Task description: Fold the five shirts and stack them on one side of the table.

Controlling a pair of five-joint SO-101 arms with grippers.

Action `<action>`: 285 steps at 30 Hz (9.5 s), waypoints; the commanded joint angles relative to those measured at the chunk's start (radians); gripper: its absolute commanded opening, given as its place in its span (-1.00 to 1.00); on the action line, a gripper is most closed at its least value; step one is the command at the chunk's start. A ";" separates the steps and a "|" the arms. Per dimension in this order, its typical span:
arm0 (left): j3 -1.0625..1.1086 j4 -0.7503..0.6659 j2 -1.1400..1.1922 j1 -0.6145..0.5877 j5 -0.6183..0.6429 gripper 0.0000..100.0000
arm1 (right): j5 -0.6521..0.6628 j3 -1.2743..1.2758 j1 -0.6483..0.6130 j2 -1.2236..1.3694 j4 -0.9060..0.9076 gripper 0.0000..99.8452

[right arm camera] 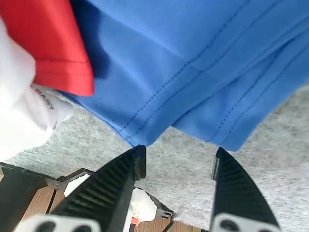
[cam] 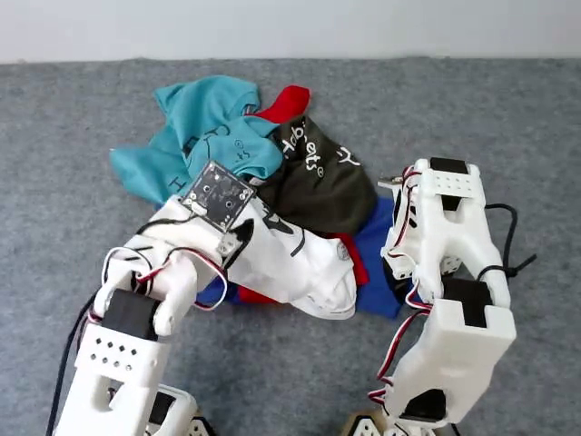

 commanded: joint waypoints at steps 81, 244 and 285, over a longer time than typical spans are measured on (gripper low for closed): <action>-1.222 0.457 1.346 -0.551 0.336 -0.97 | -0.003 0.158 0.157 -0.191 -0.094 -0.52; -1.316 0.578 1.668 -0.316 0.060 -0.97 | 0.000 0.281 0.148 -0.202 -0.199 -0.52; -1.230 0.755 1.602 -0.044 0.094 -0.79 | -0.002 0.278 0.114 -0.191 -0.332 -0.52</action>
